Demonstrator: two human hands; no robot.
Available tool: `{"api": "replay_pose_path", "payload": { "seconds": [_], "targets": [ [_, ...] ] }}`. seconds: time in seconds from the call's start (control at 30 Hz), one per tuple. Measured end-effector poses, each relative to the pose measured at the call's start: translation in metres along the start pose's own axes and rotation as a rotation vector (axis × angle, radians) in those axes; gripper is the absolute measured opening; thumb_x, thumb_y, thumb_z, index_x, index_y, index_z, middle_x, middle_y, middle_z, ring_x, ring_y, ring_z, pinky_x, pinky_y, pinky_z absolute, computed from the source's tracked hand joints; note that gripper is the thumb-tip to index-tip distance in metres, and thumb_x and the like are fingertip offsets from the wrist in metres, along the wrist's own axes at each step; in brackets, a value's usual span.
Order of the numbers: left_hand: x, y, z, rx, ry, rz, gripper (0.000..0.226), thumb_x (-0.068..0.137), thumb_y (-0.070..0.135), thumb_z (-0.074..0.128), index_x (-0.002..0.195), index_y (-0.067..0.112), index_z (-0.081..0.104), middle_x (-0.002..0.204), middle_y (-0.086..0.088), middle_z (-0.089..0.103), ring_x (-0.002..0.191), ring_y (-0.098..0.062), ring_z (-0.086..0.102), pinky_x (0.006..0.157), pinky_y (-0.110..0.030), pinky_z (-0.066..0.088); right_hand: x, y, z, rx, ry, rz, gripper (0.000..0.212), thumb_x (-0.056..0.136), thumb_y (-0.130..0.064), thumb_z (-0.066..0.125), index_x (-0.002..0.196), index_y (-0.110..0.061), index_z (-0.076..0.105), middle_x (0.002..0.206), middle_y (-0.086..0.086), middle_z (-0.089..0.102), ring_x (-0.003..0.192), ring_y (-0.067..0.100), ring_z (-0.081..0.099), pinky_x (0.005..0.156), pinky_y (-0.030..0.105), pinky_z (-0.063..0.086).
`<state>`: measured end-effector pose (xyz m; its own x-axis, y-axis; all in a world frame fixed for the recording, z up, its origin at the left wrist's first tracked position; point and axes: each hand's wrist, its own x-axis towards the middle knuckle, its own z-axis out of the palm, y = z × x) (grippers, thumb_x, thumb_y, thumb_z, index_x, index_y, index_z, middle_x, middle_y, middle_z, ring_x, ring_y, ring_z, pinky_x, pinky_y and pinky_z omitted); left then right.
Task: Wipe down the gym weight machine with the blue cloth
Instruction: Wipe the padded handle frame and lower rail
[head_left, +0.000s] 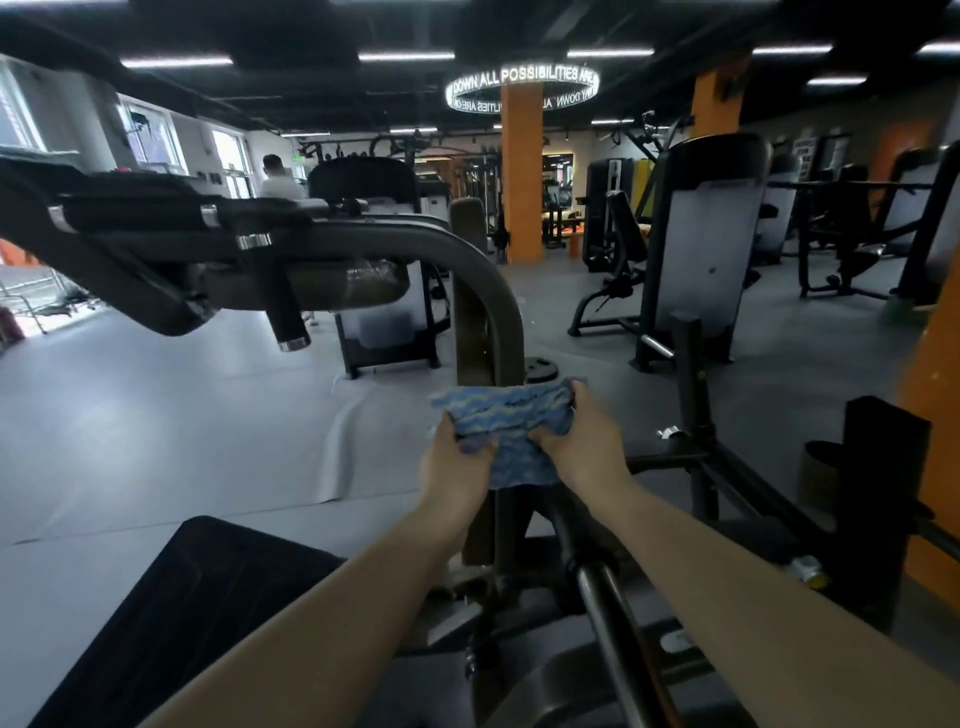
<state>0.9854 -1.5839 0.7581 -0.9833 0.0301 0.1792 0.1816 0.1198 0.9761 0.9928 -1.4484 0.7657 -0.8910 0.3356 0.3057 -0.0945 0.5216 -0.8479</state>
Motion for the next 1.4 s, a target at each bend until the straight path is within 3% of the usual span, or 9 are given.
{"api": "replay_pose_path", "payload": {
  "seconds": [0.27,0.43,0.63,0.73,0.87,1.0,1.17,1.27,1.4],
  "targets": [
    [0.132,-0.005,0.033,0.019,0.016,0.006,0.065,0.088,0.017,0.055,0.146,0.014,0.026,0.125,-0.006,0.058,0.106,-0.021,0.061,0.093,-0.044,0.051,0.135,0.009,0.023,0.023,0.006,-0.014,0.054,0.088,-0.017,0.062,0.135,-0.010,0.035,0.115,0.009,0.061,0.100,0.023,0.060,0.075,0.024,0.043],
    [0.182,-0.016,0.046,-0.063,-0.020,-0.025,0.061,0.088,0.008,0.059,0.142,0.010,0.030,0.125,-0.009,0.057,0.110,-0.022,0.059,0.095,-0.040,0.049,0.186,0.024,0.034,0.049,-0.058,0.013,0.053,0.093,-0.012,0.049,0.142,-0.015,0.028,0.120,0.013,0.058,0.101,0.024,0.059,0.080,0.028,0.044],
    [0.233,-0.035,0.056,-0.054,-0.146,0.019,0.062,0.085,0.023,0.066,0.137,0.008,0.036,0.125,-0.010,0.057,0.113,-0.025,0.057,0.094,-0.037,0.049,0.226,0.019,0.046,0.144,-0.175,-0.012,0.055,0.097,-0.001,0.037,0.147,-0.018,0.022,0.128,-0.005,0.042,0.112,0.011,0.046,0.097,0.023,0.036],
    [0.253,-0.037,0.059,-0.053,-0.259,-0.004,0.061,0.090,0.018,0.062,0.142,0.010,0.032,0.129,-0.006,0.055,0.112,-0.019,0.057,0.090,-0.028,0.051,0.236,0.019,0.054,0.242,-0.264,0.046,0.054,0.098,-0.001,0.035,0.146,-0.025,0.026,0.133,-0.003,0.046,0.112,0.014,0.051,0.098,0.028,0.042],
    [0.268,-0.034,0.059,0.045,-0.300,0.071,0.057,0.088,0.016,0.064,0.138,0.012,0.038,0.122,0.001,0.059,0.106,-0.013,0.059,0.086,-0.021,0.047,0.241,0.018,0.053,0.427,-0.308,0.111,0.052,0.092,0.013,0.034,0.121,-0.027,0.047,0.111,0.000,0.063,0.097,0.013,0.063,0.082,0.024,0.053],
    [0.268,-0.027,0.058,-0.078,-0.224,0.114,0.048,0.085,0.011,0.066,0.129,0.013,0.048,0.111,0.006,0.064,0.103,-0.013,0.062,0.089,-0.027,0.051,0.246,0.012,0.052,0.304,-0.327,0.040,0.046,0.096,0.003,0.042,0.132,-0.025,0.047,0.128,0.003,0.059,0.116,0.017,0.057,0.102,0.035,0.046],
    [0.268,0.011,0.060,-0.341,-0.039,0.179,0.038,0.091,0.010,0.058,0.128,0.010,0.051,0.113,0.002,0.064,0.104,-0.015,0.062,0.090,-0.033,0.052,0.262,-0.044,0.045,0.077,-0.308,-0.218,0.048,0.098,0.002,0.035,0.141,-0.019,0.035,0.128,-0.012,0.047,0.119,0.005,0.046,0.088,0.002,0.038],
    [0.277,0.036,0.047,-0.549,0.136,0.109,0.030,0.095,0.012,0.051,0.124,0.006,0.051,0.115,-0.011,0.063,0.105,-0.027,0.061,0.092,-0.041,0.049,0.278,-0.078,0.048,-0.119,-0.382,-0.362,0.050,0.099,-0.011,0.035,0.145,-0.031,0.030,0.138,0.001,0.048,0.120,0.015,0.049,0.100,0.024,0.040],
    [0.285,0.056,0.024,-0.686,0.222,0.156,0.015,0.096,0.008,0.046,0.108,0.011,0.055,0.112,-0.013,0.062,0.104,-0.024,0.061,0.093,-0.037,0.047,0.281,-0.106,0.050,-0.269,-0.418,-0.483,0.047,0.101,-0.025,0.033,0.147,-0.032,0.024,0.138,0.002,0.048,0.119,0.016,0.048,0.090,0.024,0.037]
  ]
}}
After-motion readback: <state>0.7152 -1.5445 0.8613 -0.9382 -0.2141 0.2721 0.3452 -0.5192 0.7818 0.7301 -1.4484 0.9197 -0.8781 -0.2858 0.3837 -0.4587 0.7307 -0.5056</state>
